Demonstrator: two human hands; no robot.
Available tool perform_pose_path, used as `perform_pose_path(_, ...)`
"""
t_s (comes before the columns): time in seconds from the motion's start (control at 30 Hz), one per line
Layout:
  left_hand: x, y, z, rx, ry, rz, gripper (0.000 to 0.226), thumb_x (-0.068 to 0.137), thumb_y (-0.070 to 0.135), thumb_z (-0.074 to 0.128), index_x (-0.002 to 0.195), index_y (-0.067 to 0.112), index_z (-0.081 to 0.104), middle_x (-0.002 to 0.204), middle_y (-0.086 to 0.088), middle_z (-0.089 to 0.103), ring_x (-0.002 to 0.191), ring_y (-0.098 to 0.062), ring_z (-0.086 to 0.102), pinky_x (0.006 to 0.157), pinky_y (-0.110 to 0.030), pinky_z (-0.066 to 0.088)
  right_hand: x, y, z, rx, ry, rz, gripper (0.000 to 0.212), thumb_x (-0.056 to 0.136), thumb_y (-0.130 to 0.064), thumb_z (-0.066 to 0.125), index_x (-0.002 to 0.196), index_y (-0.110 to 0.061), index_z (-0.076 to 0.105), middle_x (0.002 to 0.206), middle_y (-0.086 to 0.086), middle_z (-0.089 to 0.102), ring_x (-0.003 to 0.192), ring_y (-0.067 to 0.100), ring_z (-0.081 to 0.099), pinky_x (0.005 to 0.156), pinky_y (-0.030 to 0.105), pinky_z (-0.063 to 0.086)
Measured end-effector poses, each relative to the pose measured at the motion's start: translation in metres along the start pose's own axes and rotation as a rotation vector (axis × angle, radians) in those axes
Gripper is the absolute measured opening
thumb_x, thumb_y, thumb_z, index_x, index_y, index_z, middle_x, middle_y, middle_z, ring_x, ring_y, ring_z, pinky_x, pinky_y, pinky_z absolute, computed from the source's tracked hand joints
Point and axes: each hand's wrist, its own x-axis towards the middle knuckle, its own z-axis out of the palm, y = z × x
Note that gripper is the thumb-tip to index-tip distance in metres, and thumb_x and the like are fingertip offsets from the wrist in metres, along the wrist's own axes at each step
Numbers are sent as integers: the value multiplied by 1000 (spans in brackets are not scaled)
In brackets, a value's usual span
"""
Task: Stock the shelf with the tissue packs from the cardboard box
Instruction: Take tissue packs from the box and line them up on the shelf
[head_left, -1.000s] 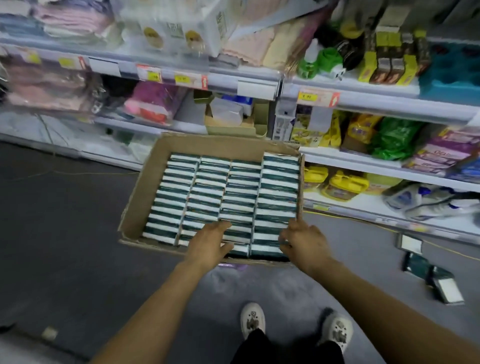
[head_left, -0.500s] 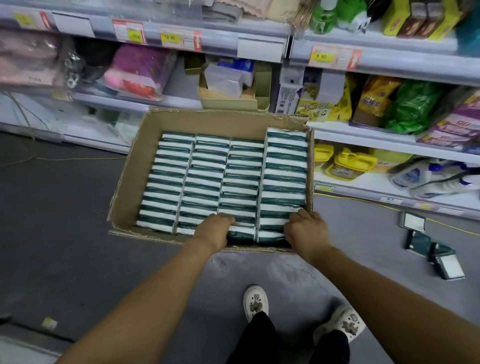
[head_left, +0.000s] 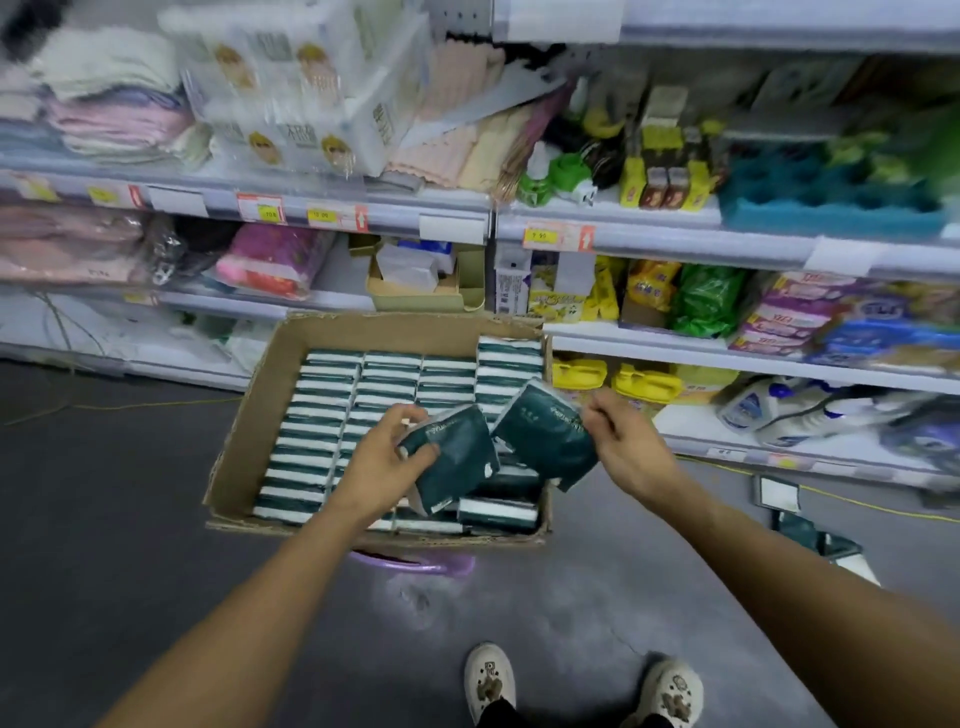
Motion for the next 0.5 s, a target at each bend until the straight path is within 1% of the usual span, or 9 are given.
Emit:
perform_pose_path(0.07, -1, 35, 8, -72, 51, 53, 32, 91, 18, 68, 120, 25, 57, 105, 6, 60, 99, -5, 60, 85, -30, 54, 0, -10, -35, 104, 63, -10, 21, 102, -19, 43, 81, -22, 47, 73, -2, 49, 68, 14, 45, 65, 39, 39)
perform_pose_path(0.1, -2, 55, 13, -93, 63, 77, 33, 91, 21, 67, 123, 24, 57, 100, 5, 58, 91, 2, 60, 82, -21, 51, -2, -14, -53, 140, 87, -12, 21, 101, -16, 44, 81, -18, 49, 72, -2, 50, 68, 14, 46, 64, 37, 40)
perform_pose_path(0.17, -5, 96, 25, -111, 70, 128, 31, 92, 26, 66, 122, 24, 61, 85, 4, 55, 75, 0, 61, 66, -13, 48, -6, -16, -90, 202, 129, 18, 21, 102, -14, 44, 81, -13, 51, 72, -1, 50, 68, 18, 50, 57, 37, 46)
perform_pose_path(0.2, -6, 115, 31, -121, 67, 149, 27, 92, 27, 65, 119, 25, 64, 81, 5, 54, 73, -3, 60, 61, -12, 47, -8, -16, -108, 239, 149, 39, 20, 102, -14, 44, 84, -10, 52, 73, 1, 50, 67, 20, 52, 52, 38, 48)
perform_pose_path(0.23, -7, 133, 39, -147, 56, 166, 23, 93, 25, 65, 115, 26, 67, 81, 8, 56, 76, -5, 60, 59, -12, 47, -11, -15, -127, 277, 165, 61, 19, 102, -14, 43, 87, -8, 54, 74, 4, 51, 66, 21, 54, 46, 36, 50)
perform_pose_path(0.3, -7, 167, 55, -226, -1, 197, 19, 92, 22, 66, 111, 26, 70, 91, 12, 65, 87, -12, 66, 66, -18, 53, -16, -11, -164, 348, 191, 87, 18, 102, -13, 43, 90, -8, 56, 78, 9, 53, 62, 20, 56, 40, 33, 51)
perform_pose_path(0.33, -6, 184, 65, -252, -23, 205, 19, 91, 22, 67, 109, 27, 70, 95, 11, 68, 90, -14, 68, 68, -22, 56, -20, -9, -182, 383, 210, 89, 18, 102, -13, 43, 91, -10, 57, 80, 9, 55, 61, 18, 57, 40, 33, 51)
perform_pose_path(0.4, -5, 218, 86, -275, -47, 230, 19, 91, 21, 67, 108, 28, 69, 97, 8, 69, 87, -12, 68, 66, -24, 57, -29, -5, -217, 443, 250, 75, 17, 102, -14, 44, 97, -15, 60, 84, 5, 59, 59, 10, 59, 40, 32, 52)
perform_pose_path(0.5, -1, 263, 123, -269, -49, 277, 20, 90, 23, 68, 110, 25, 69, 106, 1, 70, 91, -15, 68, 70, -33, 58, -41, 5, -266, 507, 281, 25, 20, 102, -26, 45, 109, -19, 63, 98, 2, 62, 70, 10, 64, 46, 33, 55)
